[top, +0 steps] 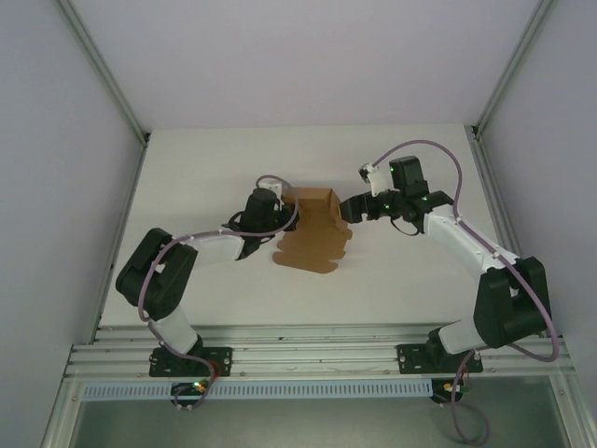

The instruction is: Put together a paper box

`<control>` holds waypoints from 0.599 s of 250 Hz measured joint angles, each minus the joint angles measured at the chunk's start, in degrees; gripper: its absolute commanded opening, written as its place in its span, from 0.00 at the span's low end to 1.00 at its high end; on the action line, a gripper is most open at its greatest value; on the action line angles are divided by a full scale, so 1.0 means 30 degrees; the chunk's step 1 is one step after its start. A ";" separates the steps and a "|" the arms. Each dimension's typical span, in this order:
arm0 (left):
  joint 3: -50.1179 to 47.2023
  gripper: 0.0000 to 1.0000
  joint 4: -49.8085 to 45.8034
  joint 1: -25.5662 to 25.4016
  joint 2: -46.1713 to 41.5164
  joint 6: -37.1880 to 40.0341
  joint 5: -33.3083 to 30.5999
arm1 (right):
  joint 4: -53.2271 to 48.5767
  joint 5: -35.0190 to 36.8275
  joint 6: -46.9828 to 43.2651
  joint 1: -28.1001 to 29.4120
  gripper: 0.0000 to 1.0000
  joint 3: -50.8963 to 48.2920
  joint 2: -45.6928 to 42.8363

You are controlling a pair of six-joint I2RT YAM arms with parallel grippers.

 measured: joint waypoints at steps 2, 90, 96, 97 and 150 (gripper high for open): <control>0.0000 0.00 0.0000 0.0000 0.0000 0.0000 0.0000 | 0.0109 0.0044 0.0044 0.0036 0.81 -0.0044 0.0015; 0.0000 0.00 -0.1311 0.0233 0.0000 -0.0080 -0.1188 | 0.2965 0.2994 0.1253 0.1807 0.71 -0.0787 0.1290; 0.0000 0.00 -0.1443 0.0240 0.0000 -0.0080 -0.1260 | 0.2994 0.3286 0.1246 0.1887 0.71 -0.0787 0.1311; 0.0000 0.00 -0.1457 0.0240 0.0000 -0.0080 -0.1275 | 0.2994 0.3330 0.1246 0.1894 0.71 -0.0787 0.1311; 0.0532 0.00 -0.3038 0.0000 -0.0379 -0.0175 -0.2331 | 0.2973 0.4758 0.0991 0.2113 0.70 -0.1370 0.0175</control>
